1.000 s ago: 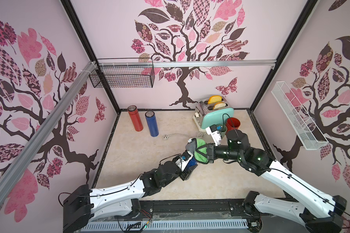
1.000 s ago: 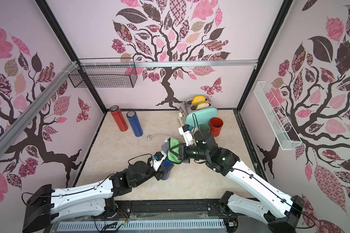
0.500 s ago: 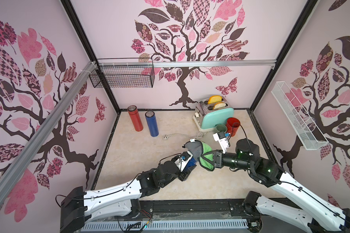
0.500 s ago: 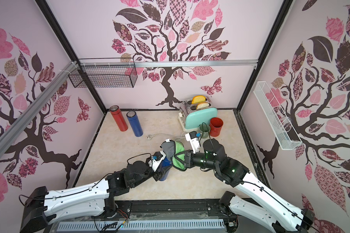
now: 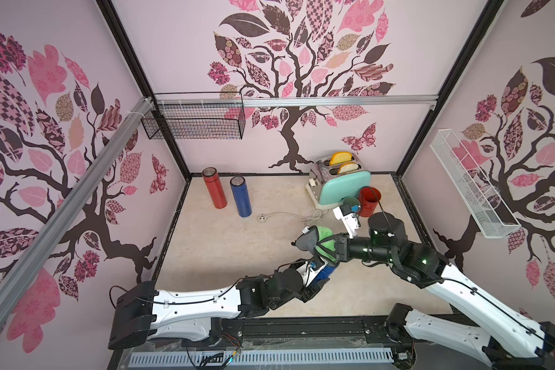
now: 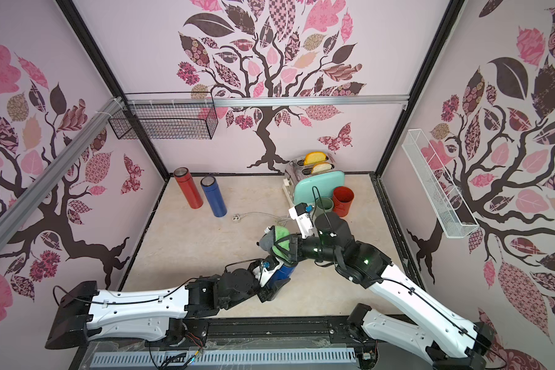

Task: Wipe the surface of the thermos
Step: Wipe the dirt from the surface of the thermos.

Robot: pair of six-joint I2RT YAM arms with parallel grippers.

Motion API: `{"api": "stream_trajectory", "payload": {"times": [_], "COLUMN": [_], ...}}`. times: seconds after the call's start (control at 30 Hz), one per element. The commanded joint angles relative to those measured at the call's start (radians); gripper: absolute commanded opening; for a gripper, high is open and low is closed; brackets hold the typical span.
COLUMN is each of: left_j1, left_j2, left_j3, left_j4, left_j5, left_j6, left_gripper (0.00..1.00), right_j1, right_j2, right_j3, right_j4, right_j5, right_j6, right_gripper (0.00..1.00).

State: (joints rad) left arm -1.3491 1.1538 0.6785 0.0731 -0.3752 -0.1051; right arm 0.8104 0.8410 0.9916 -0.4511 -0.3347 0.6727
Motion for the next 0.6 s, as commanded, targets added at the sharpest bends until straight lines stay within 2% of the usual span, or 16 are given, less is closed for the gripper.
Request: {"api": "stream_trajectory", "payload": {"times": [0.0, 0.07, 0.17, 0.4, 0.57], "left_j1": [0.003, 0.003, 0.003, 0.004, -0.017], "left_j2": [-0.068, -0.088, -0.092, -0.017, 0.074], "left_j3": [0.011, 0.005, 0.015, 0.023, 0.062], "left_j4": [0.060, 0.056, 0.027, 0.035, 0.060], "left_j5": [-0.095, -0.108, -0.107, -0.040, -0.001], "left_j6": [-0.074, -0.083, -0.087, -0.119, -0.094], "left_gripper": [0.00, 0.00, 0.00, 0.00, 0.00], "right_j1": [0.007, 0.007, 0.006, 0.007, 0.006], "right_j2": [-0.164, -0.258, -0.315, -0.155, -0.054], "right_j3": [-0.048, -0.072, -0.094, -0.008, 0.031], "right_j4": [-0.082, -0.138, -0.167, -0.103, -0.085], "right_j5": [0.027, 0.053, 0.053, 0.015, 0.004], "right_j6": [0.066, 0.093, 0.114, 0.047, 0.017], "right_gripper": [0.00, 0.00, 0.00, 0.00, 0.00]}}
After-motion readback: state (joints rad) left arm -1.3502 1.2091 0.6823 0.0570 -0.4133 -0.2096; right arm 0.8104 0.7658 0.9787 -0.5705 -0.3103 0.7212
